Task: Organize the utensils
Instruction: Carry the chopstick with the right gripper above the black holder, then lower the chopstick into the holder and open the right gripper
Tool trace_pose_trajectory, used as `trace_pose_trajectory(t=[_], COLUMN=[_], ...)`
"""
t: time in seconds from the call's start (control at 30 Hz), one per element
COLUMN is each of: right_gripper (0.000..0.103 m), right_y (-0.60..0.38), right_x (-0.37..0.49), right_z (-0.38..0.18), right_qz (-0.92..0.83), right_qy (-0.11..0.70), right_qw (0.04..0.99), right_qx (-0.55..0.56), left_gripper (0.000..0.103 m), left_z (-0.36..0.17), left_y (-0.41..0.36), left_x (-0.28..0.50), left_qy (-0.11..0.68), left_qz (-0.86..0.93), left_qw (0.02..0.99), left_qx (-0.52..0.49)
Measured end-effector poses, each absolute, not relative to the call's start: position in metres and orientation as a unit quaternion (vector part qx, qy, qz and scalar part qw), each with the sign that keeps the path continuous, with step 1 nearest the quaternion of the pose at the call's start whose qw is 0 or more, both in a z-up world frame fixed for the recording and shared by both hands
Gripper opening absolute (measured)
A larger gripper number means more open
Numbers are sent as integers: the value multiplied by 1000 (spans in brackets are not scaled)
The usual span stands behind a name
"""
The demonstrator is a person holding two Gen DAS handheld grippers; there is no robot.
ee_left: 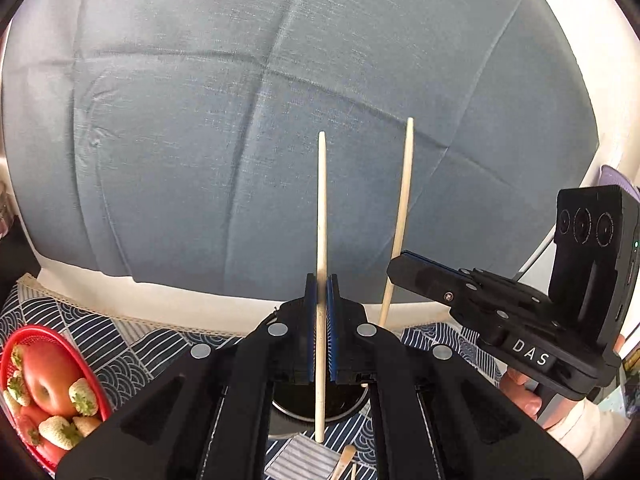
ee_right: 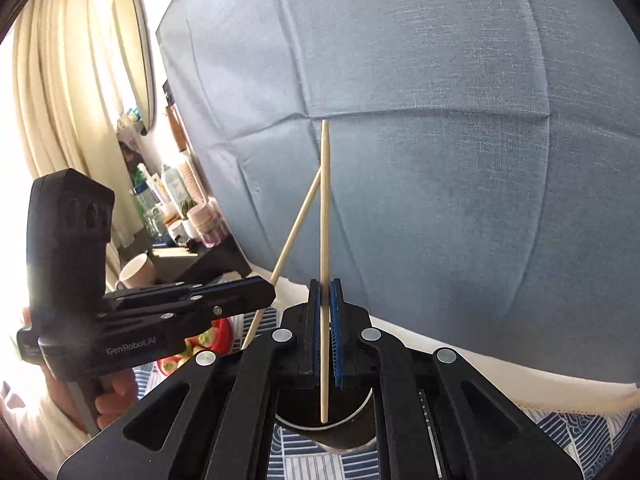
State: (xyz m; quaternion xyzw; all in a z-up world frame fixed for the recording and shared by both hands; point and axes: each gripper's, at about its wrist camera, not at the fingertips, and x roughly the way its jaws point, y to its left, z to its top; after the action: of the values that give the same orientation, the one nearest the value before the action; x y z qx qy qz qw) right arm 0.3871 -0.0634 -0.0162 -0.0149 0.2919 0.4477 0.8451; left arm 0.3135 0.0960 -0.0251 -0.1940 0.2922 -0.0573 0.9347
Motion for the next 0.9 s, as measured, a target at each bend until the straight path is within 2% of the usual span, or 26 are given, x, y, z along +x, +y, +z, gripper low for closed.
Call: trace_pose_trajectory(t=[0.37,0.63,0.67,0.7,0.73,0.77,0.8,0.87,0.9], right_gripper=[5,9,14,27,38,58,68,76,84], right_y=[-64,-73,-75,-77,-81,-84,-89,-97,-100], right_x=[386,380,378,377,374,372,369,366,364], right_z=[-35,-39,-37,-36,-34,-32,-30,-26,-25], right_qz=[440,430,425,419,411,403,394,380,374], right_qy=[305,323,322,319,315,310,304,300,300], right_qw=[844,843,846,849,855,860,866,874,877], right_qx=[-21,-22,-24,-28,-33,-36,-37,-37,-36], left_gripper=[5,6,10,17,33,46,50,63,66], left_z=[-53,-69,-67,-64,-62,-61,-58,-56,-56], left_y=[107,94,93,91,92,99,99,100,101], left_x=[320,306,304,300,296,290,286,278,274], left_qy=[239,241,240,240,240,239,238,240,241], left_qz=[-82,-77,-77,-74,-69,-60,-56,-44,-36], left_qw=[932,936,937,939,941,944,946,948,949], left_qx=[-261,-246,-243,-236,-228,-220,-215,-205,-200])
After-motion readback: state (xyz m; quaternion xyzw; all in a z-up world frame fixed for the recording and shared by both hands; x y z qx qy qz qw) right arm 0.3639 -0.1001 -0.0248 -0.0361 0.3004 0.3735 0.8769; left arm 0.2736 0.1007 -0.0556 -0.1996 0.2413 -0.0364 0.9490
